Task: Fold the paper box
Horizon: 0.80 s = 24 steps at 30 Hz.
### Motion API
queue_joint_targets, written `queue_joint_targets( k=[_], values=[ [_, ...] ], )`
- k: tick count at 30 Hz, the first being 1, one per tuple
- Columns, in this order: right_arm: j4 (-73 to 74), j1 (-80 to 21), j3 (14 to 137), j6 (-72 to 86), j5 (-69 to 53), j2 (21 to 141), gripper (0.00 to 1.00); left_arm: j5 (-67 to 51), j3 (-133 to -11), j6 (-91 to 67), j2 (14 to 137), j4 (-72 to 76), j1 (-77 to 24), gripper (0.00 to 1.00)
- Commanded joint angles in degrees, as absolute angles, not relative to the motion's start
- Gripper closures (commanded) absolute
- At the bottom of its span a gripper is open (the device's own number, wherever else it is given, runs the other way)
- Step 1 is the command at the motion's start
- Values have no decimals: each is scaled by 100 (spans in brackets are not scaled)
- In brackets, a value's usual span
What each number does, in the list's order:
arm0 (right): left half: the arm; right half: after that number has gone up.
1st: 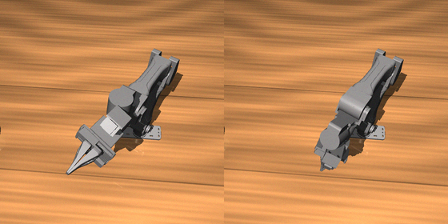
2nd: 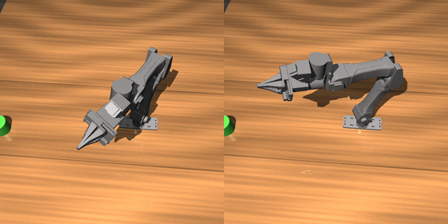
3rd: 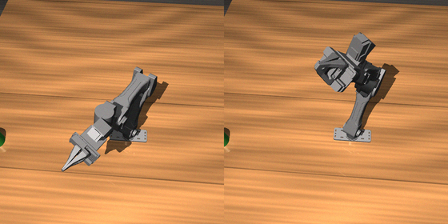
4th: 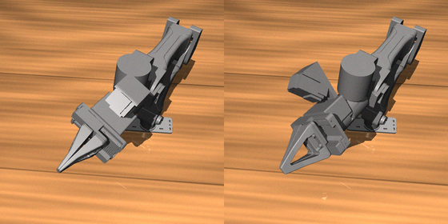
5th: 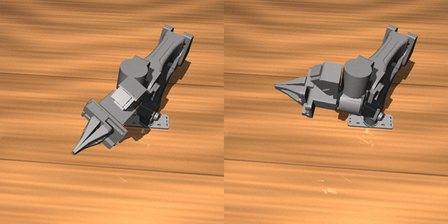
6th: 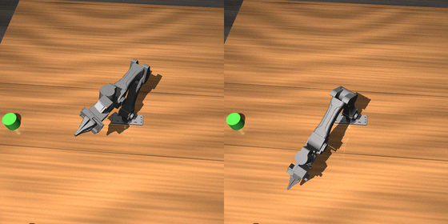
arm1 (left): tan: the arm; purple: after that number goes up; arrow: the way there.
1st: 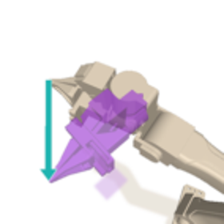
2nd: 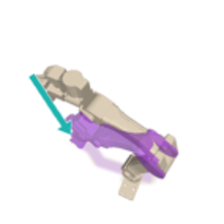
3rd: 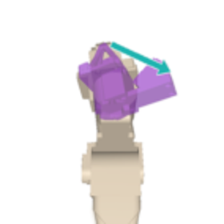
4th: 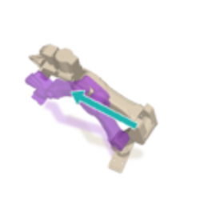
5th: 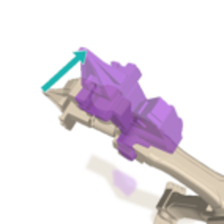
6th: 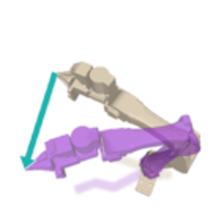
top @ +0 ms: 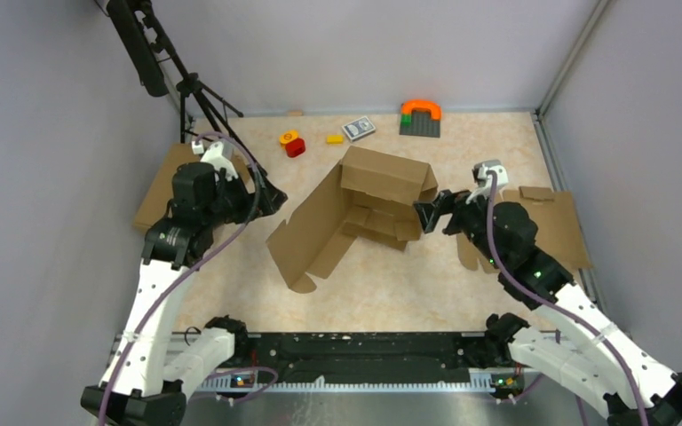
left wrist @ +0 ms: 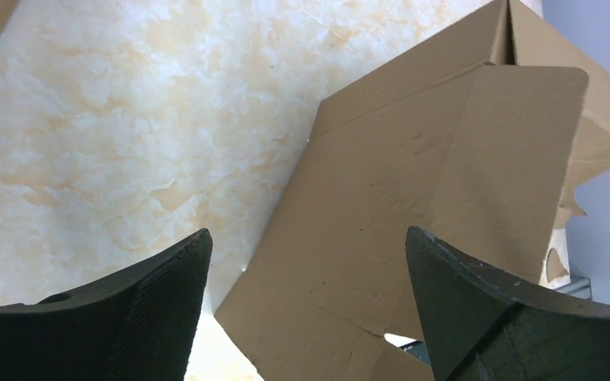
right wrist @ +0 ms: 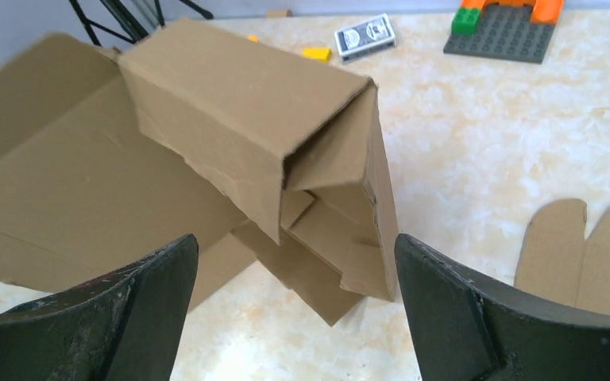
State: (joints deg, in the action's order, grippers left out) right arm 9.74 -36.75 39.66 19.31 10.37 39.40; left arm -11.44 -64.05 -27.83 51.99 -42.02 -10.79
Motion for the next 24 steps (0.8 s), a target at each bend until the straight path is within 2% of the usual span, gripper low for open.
queue_joint_targets(
  k=[1, 4, 8, 12, 15, 20, 24],
  values=[
    [1680, -3716, 4509, 1894, 960, 4044, 8, -1514, -6627, -2407, 5113, -4308, -1081, 8],
    [1808, -3432, 4895, 1853, 836, 4339, 7, -1573, -6646, -2285, 5023, -4320, -1081, 7],
    [1921, -2481, 5566, 2304, -519, 4938, 7, -1611, -6807, -2160, 4978, -4450, -1077, 6],
    [2641, -1807, 6372, 3163, -735, 5496, 6, -1485, -7037, -2043, 4983, -4657, -1081, 5],
    [3401, -1667, 7096, 3952, -896, 6106, 6, -1477, -7052, -2046, 4975, -4642, -1079, 4],
    [4865, -1668, 8383, 4107, -1031, 7138, 6, -1588, -6933, -2048, 5028, -4540, -1081, 4],
    [4850, -1666, 8340, 4323, -1243, 7331, 5, -1939, -6699, -2021, 5051, -4243, -1081, 3]
  ],
)
